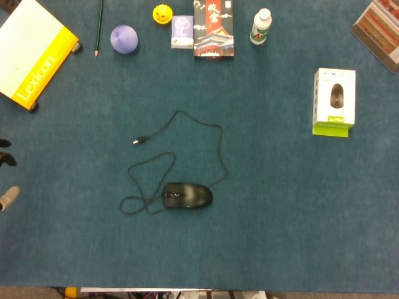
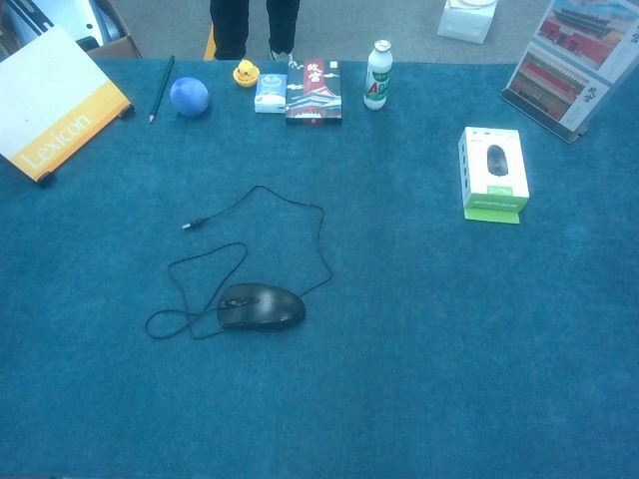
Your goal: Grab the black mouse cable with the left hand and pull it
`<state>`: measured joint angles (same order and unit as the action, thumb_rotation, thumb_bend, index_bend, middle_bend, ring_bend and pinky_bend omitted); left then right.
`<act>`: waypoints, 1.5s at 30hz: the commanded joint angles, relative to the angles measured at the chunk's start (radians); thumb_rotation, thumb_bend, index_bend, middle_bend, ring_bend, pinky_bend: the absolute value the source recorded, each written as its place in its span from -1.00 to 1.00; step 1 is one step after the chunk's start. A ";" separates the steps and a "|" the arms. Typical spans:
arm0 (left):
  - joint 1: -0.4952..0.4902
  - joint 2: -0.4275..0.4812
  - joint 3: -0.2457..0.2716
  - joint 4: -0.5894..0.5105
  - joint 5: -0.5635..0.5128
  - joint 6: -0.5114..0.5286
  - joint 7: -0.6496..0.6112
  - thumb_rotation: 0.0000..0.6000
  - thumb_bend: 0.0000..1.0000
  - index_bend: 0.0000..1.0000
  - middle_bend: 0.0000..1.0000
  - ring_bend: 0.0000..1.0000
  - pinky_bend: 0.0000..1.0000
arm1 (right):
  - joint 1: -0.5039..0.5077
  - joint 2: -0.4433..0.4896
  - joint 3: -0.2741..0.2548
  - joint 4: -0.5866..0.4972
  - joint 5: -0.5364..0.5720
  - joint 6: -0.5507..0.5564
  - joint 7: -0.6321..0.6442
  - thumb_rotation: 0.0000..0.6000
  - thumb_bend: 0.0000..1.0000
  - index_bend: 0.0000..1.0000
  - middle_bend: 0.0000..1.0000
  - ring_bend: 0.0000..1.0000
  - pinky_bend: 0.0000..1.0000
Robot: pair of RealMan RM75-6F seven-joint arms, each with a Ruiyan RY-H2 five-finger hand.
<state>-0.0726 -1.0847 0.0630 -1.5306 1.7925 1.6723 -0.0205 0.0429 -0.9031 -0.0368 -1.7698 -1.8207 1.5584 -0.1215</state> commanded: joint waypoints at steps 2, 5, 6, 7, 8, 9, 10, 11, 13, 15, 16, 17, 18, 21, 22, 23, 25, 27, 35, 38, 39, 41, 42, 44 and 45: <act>-0.010 -0.001 0.001 -0.030 -0.013 -0.037 0.018 1.00 -0.73 -0.04 -0.38 -0.52 -0.19 | 0.001 -0.010 0.004 0.008 -0.006 0.010 0.000 1.00 -0.60 -0.33 -0.47 -0.65 -0.41; -0.022 0.004 0.006 -0.060 -0.009 -0.067 0.034 1.00 -0.73 0.00 -0.42 -0.55 -0.21 | 0.002 -0.015 0.005 0.008 -0.013 0.013 -0.005 1.00 -0.60 -0.33 -0.47 -0.65 -0.41; -0.027 0.007 0.006 -0.069 -0.010 -0.080 0.040 1.00 -0.73 0.00 -0.44 -0.56 -0.23 | 0.003 -0.016 0.006 0.008 -0.013 0.014 -0.006 1.00 -0.60 -0.33 -0.47 -0.65 -0.41; -0.031 0.011 0.007 -0.078 -0.011 -0.091 0.048 1.00 -0.73 0.00 -0.46 -0.58 -0.25 | 0.003 -0.017 0.007 0.008 -0.013 0.014 -0.007 1.00 -0.60 -0.33 -0.47 -0.65 -0.41; -0.037 0.015 0.008 -0.090 -0.011 -0.105 0.059 1.00 -0.73 0.00 -0.48 -0.60 -0.27 | 0.004 -0.018 0.008 0.009 -0.011 0.014 -0.007 1.00 -0.60 -0.33 -0.47 -0.65 -0.41; -0.041 0.017 0.008 -0.099 -0.012 -0.116 0.066 1.00 -0.73 0.00 -0.50 -0.61 -0.29 | 0.005 -0.019 0.009 0.009 -0.009 0.013 -0.007 1.00 -0.60 -0.33 -0.47 -0.65 -0.41; -0.046 0.019 0.009 -0.108 -0.015 -0.129 0.071 1.00 -0.73 0.00 -0.51 -0.63 -0.31 | 0.007 -0.019 0.011 0.010 -0.008 0.011 -0.006 1.00 -0.60 -0.33 -0.47 -0.65 -0.41; -0.054 0.022 0.010 -0.117 -0.018 -0.147 0.075 1.00 -0.73 0.00 -0.53 -0.65 -0.33 | 0.010 -0.020 0.012 0.011 -0.006 0.007 -0.004 1.00 -0.60 -0.33 -0.47 -0.65 -0.41; -0.066 0.028 0.012 -0.131 -0.028 -0.181 0.081 1.00 -0.69 -0.01 -0.57 -0.69 -0.38 | 0.016 -0.019 0.013 0.011 -0.005 -0.001 -0.004 1.00 -0.60 -0.33 -0.47 -0.65 -0.41; -0.084 0.032 0.015 -0.146 -0.045 -0.230 0.088 1.00 -0.61 -0.02 -0.61 -0.72 -0.43 | 0.022 -0.017 0.014 0.010 -0.005 -0.009 -0.004 1.00 -0.60 -0.33 -0.47 -0.65 -0.41; -0.092 0.034 0.015 -0.153 -0.054 -0.251 0.093 1.00 -0.59 -0.03 -0.63 -0.74 -0.44 | 0.025 -0.015 0.015 0.008 -0.005 -0.011 -0.004 1.00 -0.60 -0.33 -0.47 -0.65 -0.41; -0.103 0.036 0.015 -0.162 -0.066 -0.281 0.103 1.00 -0.59 -0.03 -0.64 -0.75 -0.46 | 0.027 -0.012 0.015 0.005 -0.007 -0.014 -0.007 1.00 -0.60 -0.33 -0.47 -0.65 -0.41; -0.113 0.035 0.013 -0.168 -0.075 -0.304 0.110 1.00 -0.58 -0.04 -0.66 -0.77 -0.48 | 0.029 -0.009 0.016 0.002 -0.008 -0.015 -0.011 1.00 -0.60 -0.33 -0.47 -0.65 -0.41; -0.149 0.027 0.004 -0.179 -0.107 -0.378 0.126 1.00 -0.59 -0.05 -0.70 -0.80 -0.51 | 0.035 0.007 0.021 -0.018 -0.011 -0.017 -0.028 1.00 -0.60 -0.33 -0.47 -0.65 -0.41; -0.160 0.023 0.000 -0.179 -0.117 -0.398 0.129 1.00 -0.58 -0.05 -0.71 -0.81 -0.52 | 0.037 0.013 0.024 -0.025 -0.012 -0.017 -0.035 1.00 -0.60 -0.33 -0.47 -0.65 -0.41; -0.175 0.016 -0.007 -0.177 -0.130 -0.422 0.132 1.00 -0.57 -0.06 -0.72 -0.82 -0.53 | 0.039 0.021 0.028 -0.035 -0.012 -0.017 -0.044 1.00 -0.60 -0.33 -0.47 -0.65 -0.41; -0.194 0.002 -0.018 -0.170 -0.148 -0.451 0.131 1.00 -0.53 -0.10 -0.75 -0.85 -0.56 | 0.042 0.034 0.033 -0.051 -0.011 -0.017 -0.059 1.00 -0.60 -0.33 -0.47 -0.65 -0.41; -0.209 -0.014 -0.028 -0.161 -0.162 -0.470 0.130 1.00 -0.52 -0.15 -0.77 -0.86 -0.56 | 0.044 0.045 0.037 -0.065 -0.010 -0.019 -0.071 1.00 -0.60 -0.33 -0.47 -0.65 -0.41; -0.275 -0.096 -0.073 -0.111 -0.253 -0.565 0.168 1.00 -0.51 -0.18 -0.81 -0.88 -0.58 | 0.054 0.088 0.053 -0.110 0.008 -0.031 -0.103 1.00 -0.60 -0.32 -0.47 -0.65 -0.41; -0.301 -0.115 -0.092 -0.127 -0.333 -0.624 0.229 1.00 -0.49 -0.18 -0.85 -0.92 -0.61 | 0.057 0.096 0.057 -0.115 0.012 -0.030 -0.098 1.00 -0.60 -0.32 -0.47 -0.65 -0.41; -0.308 -0.121 -0.097 -0.130 -0.356 -0.637 0.247 1.00 -0.49 -0.18 -0.86 -0.93 -0.61 | 0.057 0.097 0.058 -0.116 0.013 -0.029 -0.096 1.00 -0.60 -0.32 -0.47 -0.65 -0.41; -0.327 -0.144 -0.113 -0.127 -0.412 -0.665 0.285 1.00 -0.49 -0.18 -0.87 -0.93 -0.61 | 0.058 0.100 0.059 -0.113 0.019 -0.032 -0.091 1.00 -0.60 -0.32 -0.47 -0.65 -0.41; -0.332 -0.154 -0.117 -0.123 -0.430 -0.673 0.295 1.00 -0.49 -0.18 -0.87 -0.93 -0.61 | 0.058 0.101 0.059 -0.112 0.020 -0.033 -0.090 1.00 -0.60 -0.32 -0.47 -0.65 -0.41; -0.341 -0.169 -0.123 -0.116 -0.460 -0.684 0.310 1.00 -0.49 -0.18 -0.88 -0.93 -0.61 | 0.059 0.102 0.059 -0.109 0.024 -0.034 -0.088 1.00 -0.60 -0.32 -0.47 -0.65 -0.41; -0.347 -0.180 -0.127 -0.108 -0.481 -0.691 0.321 1.00 -0.49 -0.18 -0.88 -0.93 -0.61 | 0.059 0.103 0.060 -0.108 0.026 -0.034 -0.087 1.00 -0.60 -0.32 -0.47 -0.65 -0.41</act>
<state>-0.4031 -1.2428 -0.0509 -1.6484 1.3411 1.0013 0.2765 0.1016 -0.8004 0.0232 -1.8771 -1.7945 1.5242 -0.2083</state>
